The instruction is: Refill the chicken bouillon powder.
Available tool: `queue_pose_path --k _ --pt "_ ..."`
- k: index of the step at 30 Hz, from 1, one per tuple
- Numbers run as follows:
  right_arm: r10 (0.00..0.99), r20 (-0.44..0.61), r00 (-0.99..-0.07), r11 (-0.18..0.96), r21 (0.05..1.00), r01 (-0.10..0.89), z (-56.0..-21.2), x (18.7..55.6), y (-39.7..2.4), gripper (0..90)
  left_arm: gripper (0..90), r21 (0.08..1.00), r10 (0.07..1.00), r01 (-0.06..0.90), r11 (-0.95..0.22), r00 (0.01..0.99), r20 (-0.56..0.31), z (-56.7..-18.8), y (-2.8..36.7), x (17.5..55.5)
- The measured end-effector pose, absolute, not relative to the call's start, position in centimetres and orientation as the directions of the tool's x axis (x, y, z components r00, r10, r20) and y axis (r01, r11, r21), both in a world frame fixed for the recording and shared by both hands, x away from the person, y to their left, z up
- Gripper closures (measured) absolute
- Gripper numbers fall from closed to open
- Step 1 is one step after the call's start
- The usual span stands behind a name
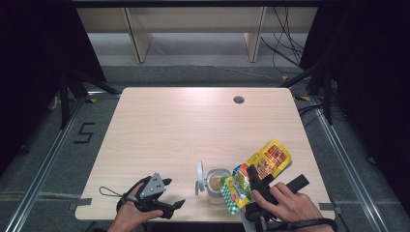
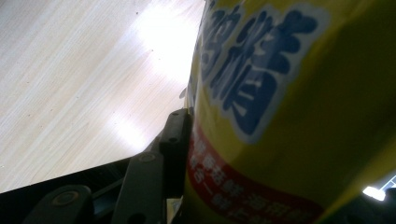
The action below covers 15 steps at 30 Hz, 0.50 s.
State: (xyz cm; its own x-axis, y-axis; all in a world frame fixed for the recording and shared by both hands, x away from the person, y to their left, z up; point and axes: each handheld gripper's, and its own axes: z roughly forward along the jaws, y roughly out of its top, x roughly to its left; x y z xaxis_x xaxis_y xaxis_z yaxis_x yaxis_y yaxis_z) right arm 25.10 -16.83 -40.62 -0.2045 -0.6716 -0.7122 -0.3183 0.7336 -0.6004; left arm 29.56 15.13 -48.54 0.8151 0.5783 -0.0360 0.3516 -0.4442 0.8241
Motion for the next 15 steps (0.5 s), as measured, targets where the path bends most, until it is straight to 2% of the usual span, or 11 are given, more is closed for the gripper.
queue_pose_path --k 15 --pt "-0.697 -0.696 -0.172 0.707 -0.627 -0.329 -40.43 25.19 -16.9 62.3 16.8 0.818 0.572 0.348 -0.458 0.819 -0.028 -48.54 15.21 29.61"
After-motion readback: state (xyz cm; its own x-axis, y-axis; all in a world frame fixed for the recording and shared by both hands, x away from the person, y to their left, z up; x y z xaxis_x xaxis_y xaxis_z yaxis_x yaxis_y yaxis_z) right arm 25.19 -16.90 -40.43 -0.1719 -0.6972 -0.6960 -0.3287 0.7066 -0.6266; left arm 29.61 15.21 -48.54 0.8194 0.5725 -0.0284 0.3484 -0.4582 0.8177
